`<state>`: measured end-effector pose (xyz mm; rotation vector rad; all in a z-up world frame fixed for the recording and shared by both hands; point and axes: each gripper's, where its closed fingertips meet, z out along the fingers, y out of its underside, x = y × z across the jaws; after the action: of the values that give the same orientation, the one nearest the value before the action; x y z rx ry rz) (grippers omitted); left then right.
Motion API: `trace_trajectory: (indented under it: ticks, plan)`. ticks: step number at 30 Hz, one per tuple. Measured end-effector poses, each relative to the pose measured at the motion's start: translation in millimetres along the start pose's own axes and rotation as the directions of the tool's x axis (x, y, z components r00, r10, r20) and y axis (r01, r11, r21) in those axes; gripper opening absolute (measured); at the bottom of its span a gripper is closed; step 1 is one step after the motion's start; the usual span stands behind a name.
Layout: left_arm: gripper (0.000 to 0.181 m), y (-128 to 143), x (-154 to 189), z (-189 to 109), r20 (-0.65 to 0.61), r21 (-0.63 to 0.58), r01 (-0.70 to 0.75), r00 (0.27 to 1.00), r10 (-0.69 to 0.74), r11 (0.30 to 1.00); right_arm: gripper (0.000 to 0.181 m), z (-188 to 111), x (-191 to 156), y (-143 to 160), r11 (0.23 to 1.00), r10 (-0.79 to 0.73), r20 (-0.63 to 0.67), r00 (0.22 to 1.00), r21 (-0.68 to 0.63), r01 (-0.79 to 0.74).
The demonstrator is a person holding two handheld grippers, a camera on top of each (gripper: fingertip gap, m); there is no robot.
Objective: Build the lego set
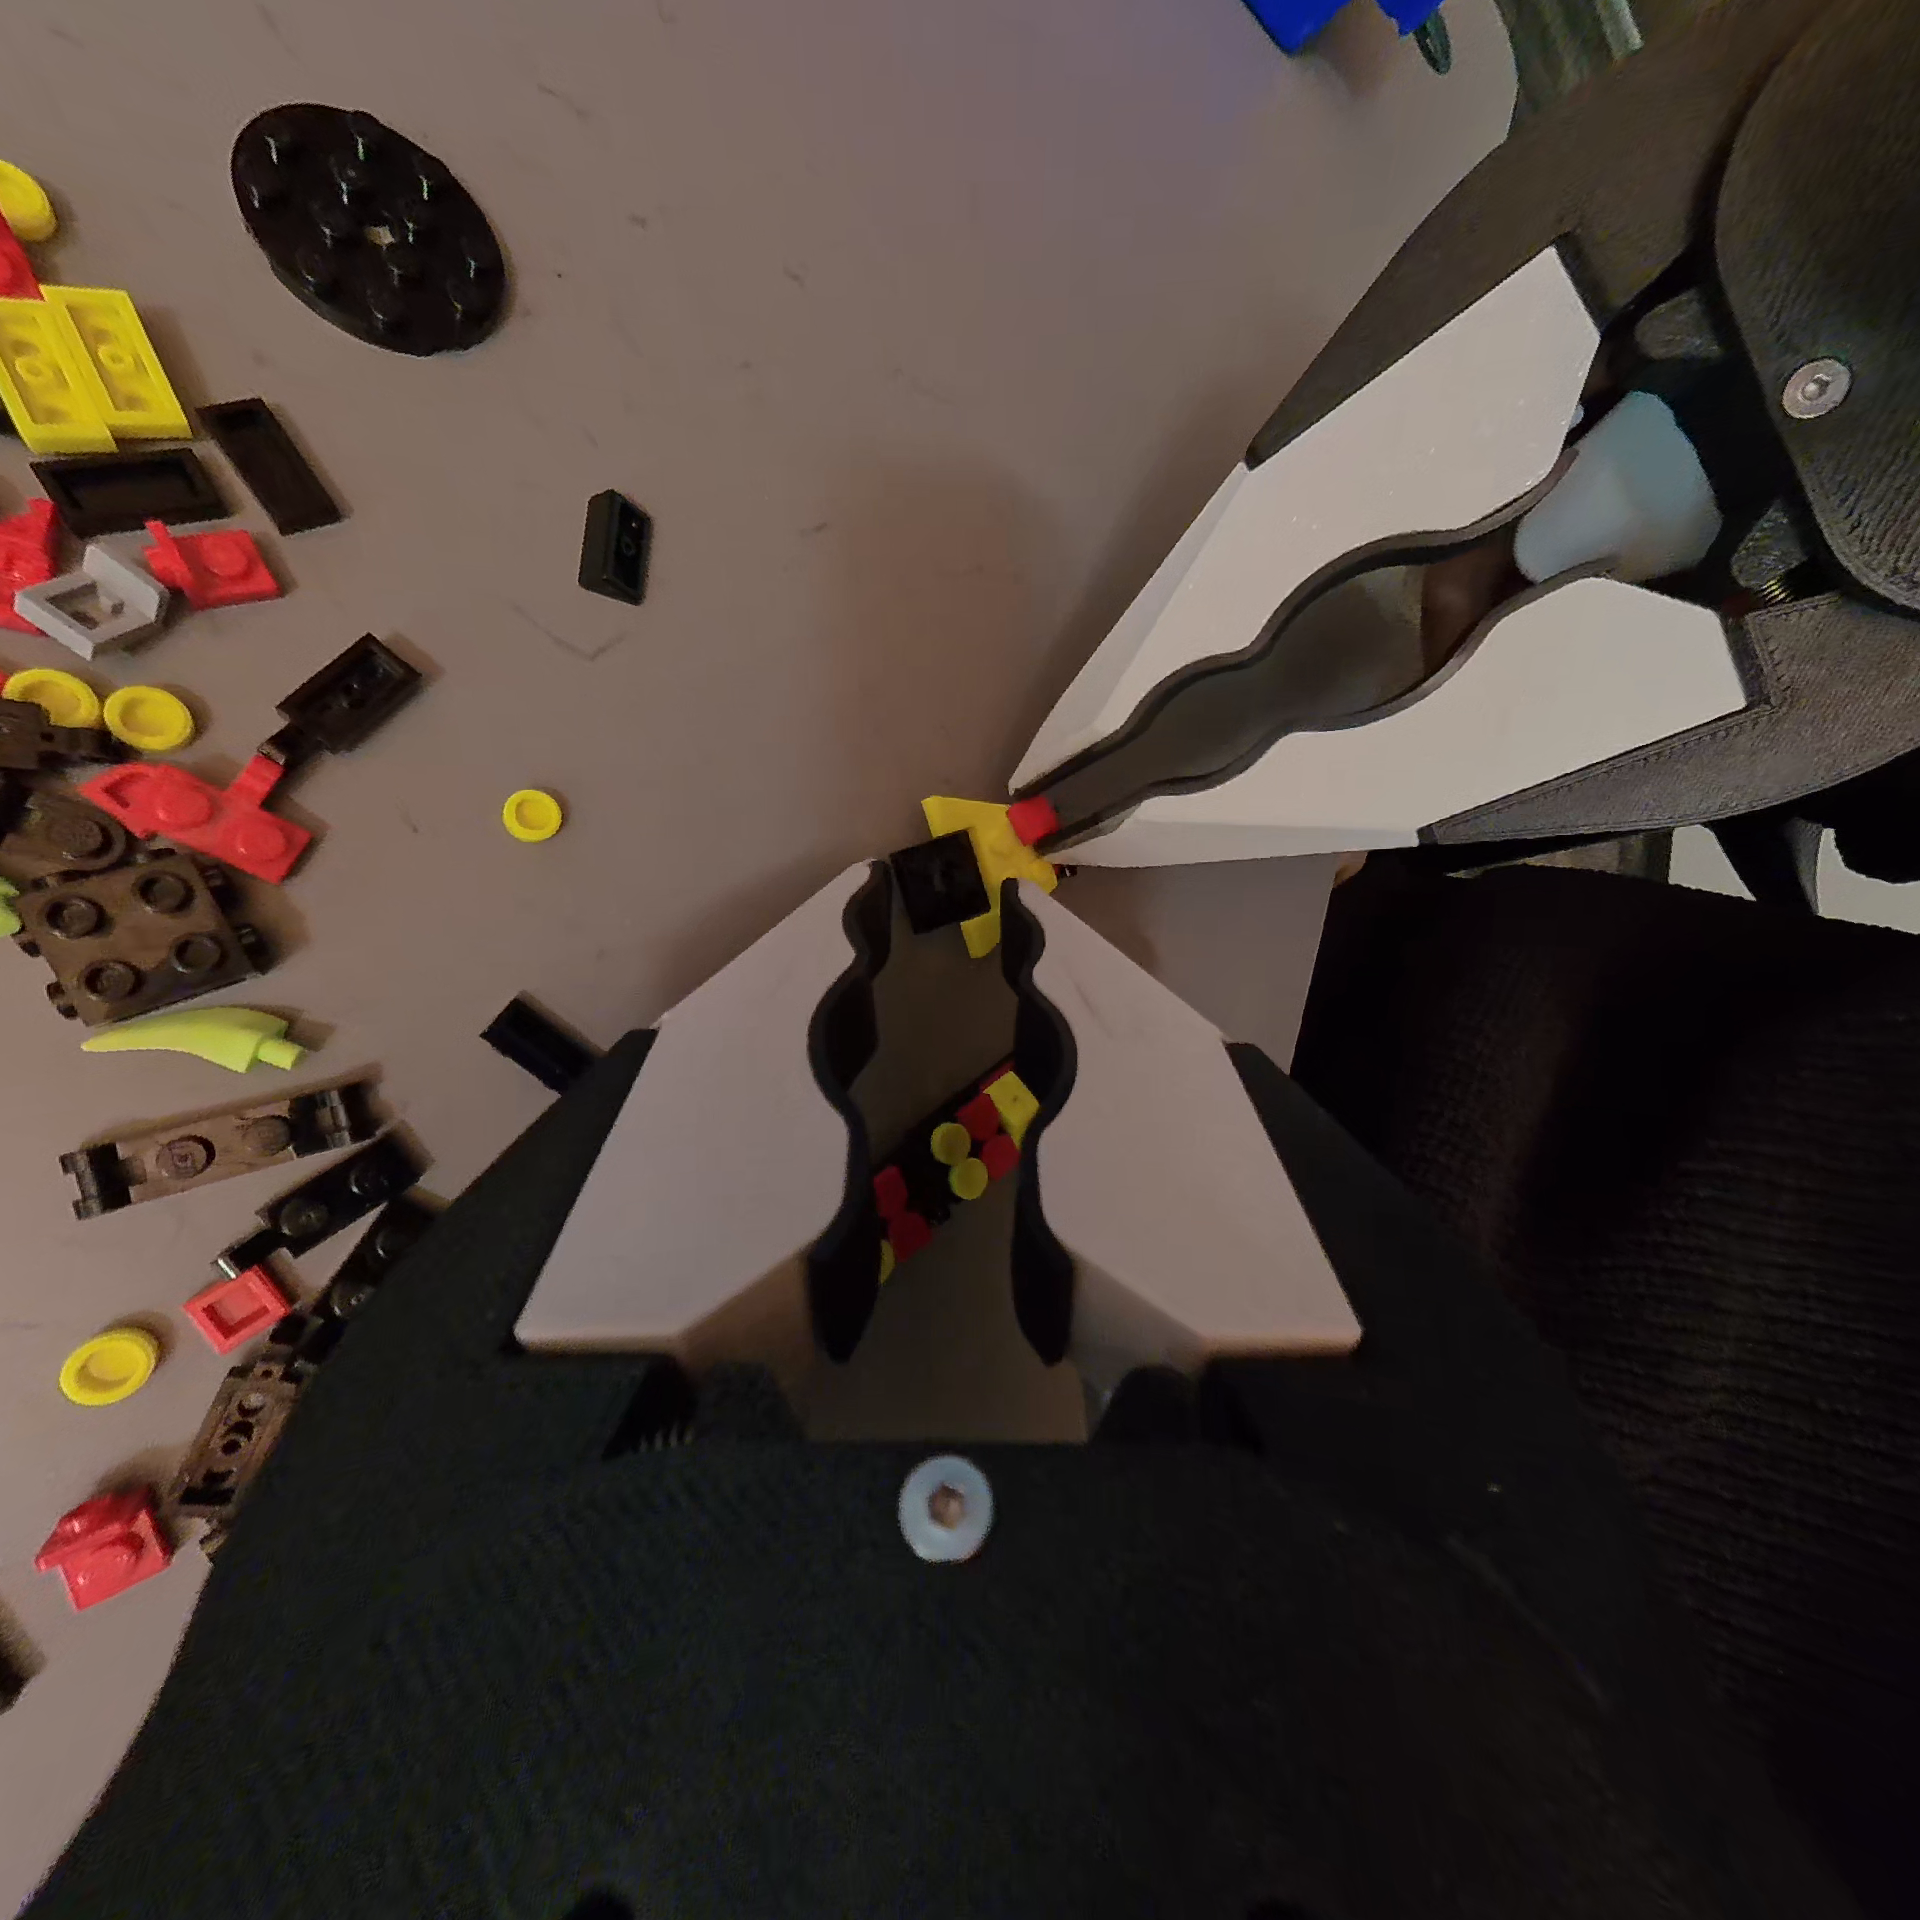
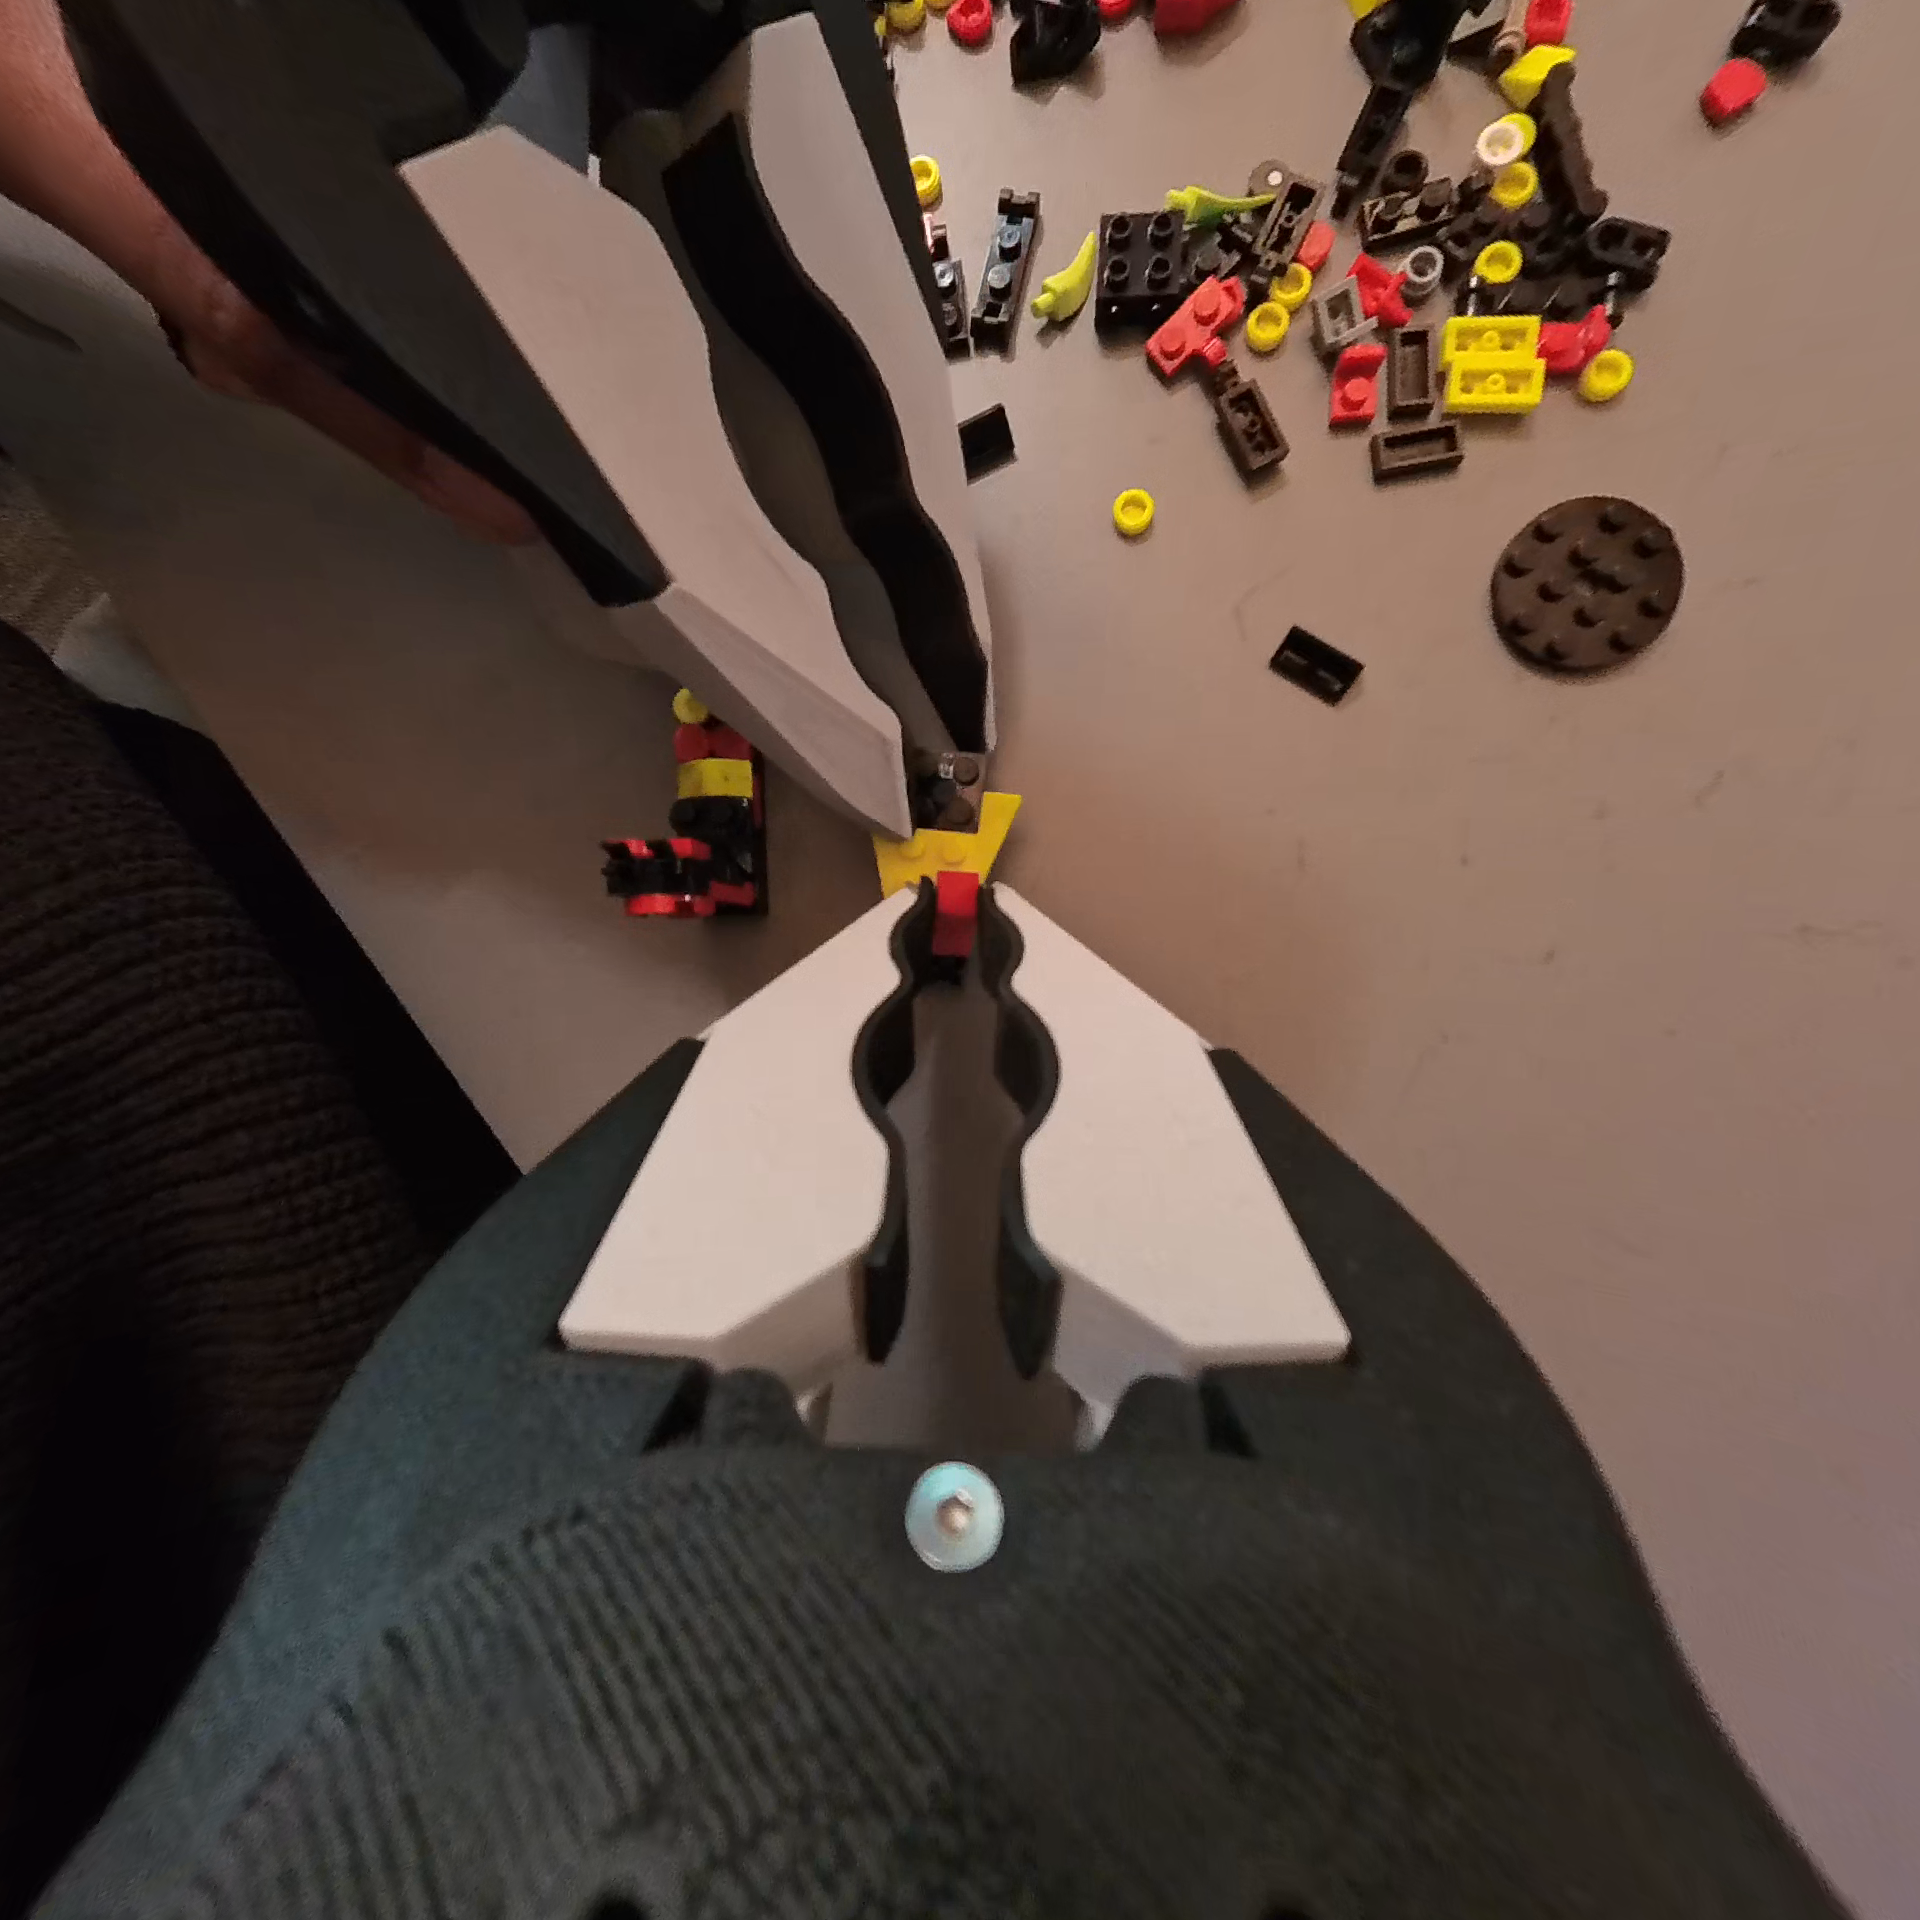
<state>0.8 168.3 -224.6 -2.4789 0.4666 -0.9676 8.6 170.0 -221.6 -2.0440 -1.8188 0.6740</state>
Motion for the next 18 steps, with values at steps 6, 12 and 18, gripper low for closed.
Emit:
trace_trajectory:
  ticks: [6, 12, 18]
  plan:
    - [0.019, -0.1, -0.3, -0.2, -0.001, 0.000, 0.004, 1.000, -0.004, 1.000, 0.012, 0.5, -3.1, 0.4, 1.000, 0.015, 0.034, 0.999, 0.001, -0.015]
    - [0.018, -0.1, 0.0, -0.1, -0.006, 0.000, 0.007, 1.000, -0.007, 1.000, 0.015, -2.9, -2.7, -2.9, 1.000, 0.009, 0.040, 0.999, 0.021, -0.010]
    - [0.018, 0.3, 0.0, 0.1, -0.010, -0.002, 0.010, 1.000, -0.010, 1.000, 0.026, -16.2, 5.8, -9.7, 0.993, 0.069, 0.064, 0.996, 0.092, -0.075]
